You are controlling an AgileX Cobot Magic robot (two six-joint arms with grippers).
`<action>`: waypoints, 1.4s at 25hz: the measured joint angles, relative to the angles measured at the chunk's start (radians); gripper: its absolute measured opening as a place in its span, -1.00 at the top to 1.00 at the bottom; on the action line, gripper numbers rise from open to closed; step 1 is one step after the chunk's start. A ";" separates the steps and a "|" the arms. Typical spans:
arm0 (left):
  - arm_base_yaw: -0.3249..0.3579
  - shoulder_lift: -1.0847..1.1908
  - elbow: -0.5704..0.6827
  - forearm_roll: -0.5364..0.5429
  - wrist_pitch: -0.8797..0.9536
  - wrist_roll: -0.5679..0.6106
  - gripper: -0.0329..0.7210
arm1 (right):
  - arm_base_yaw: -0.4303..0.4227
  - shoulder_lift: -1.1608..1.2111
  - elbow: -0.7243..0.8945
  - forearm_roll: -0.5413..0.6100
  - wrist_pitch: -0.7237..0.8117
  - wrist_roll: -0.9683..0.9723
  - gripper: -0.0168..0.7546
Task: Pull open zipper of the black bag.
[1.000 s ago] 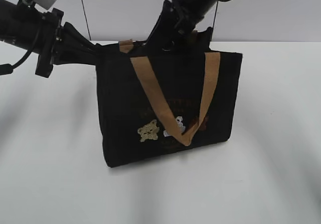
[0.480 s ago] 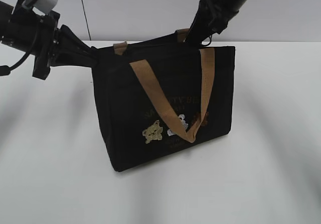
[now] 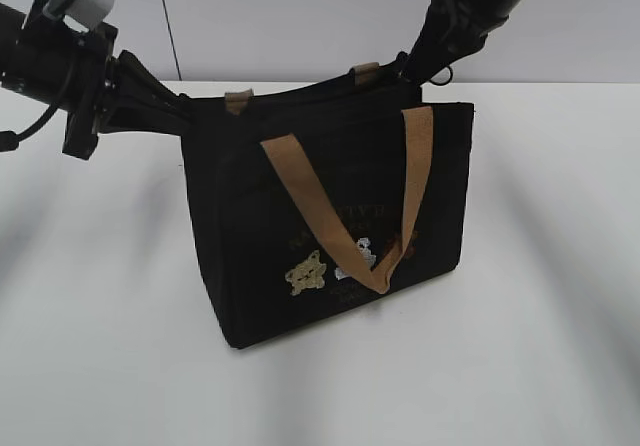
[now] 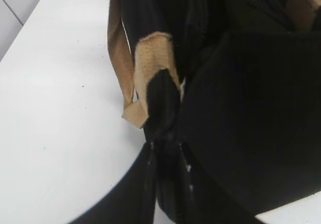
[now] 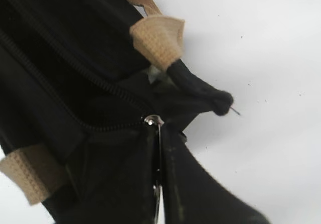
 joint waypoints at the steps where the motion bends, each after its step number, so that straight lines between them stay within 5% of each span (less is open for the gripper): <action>1: 0.000 0.000 0.000 0.000 0.000 -0.003 0.78 | 0.000 0.000 0.000 0.013 0.000 0.000 0.97; 5: 0.000 -0.001 0.000 -0.004 -0.017 -0.097 0.63 | 0.000 -0.009 0.000 0.089 -0.001 -0.004 0.57; 9: 0.000 -0.047 0.000 0.002 -0.062 -0.311 -0.10 | 0.000 -0.039 0.000 0.115 -0.002 0.027 0.01; 13: 0.000 -0.138 0.000 0.058 -0.145 -0.534 -0.49 | 0.000 -0.089 0.000 0.104 -0.002 0.059 -0.11; 17: 0.000 -0.244 0.000 0.270 -0.276 -0.900 -0.46 | 0.000 -0.150 0.000 -0.002 -0.002 0.180 -0.13; 23: 0.047 -0.348 -0.031 0.693 -0.280 -1.656 -0.24 | -0.013 -0.244 0.000 -0.311 -0.001 0.563 -0.13; 27: 0.070 -0.362 -0.087 0.888 -0.149 -1.848 -0.20 | -0.072 -0.314 0.000 -0.372 -0.001 0.760 -0.13; 35: 0.071 -0.450 -0.061 1.127 0.050 -2.005 -0.19 | -0.136 -0.518 0.082 -0.382 -0.006 0.806 -0.12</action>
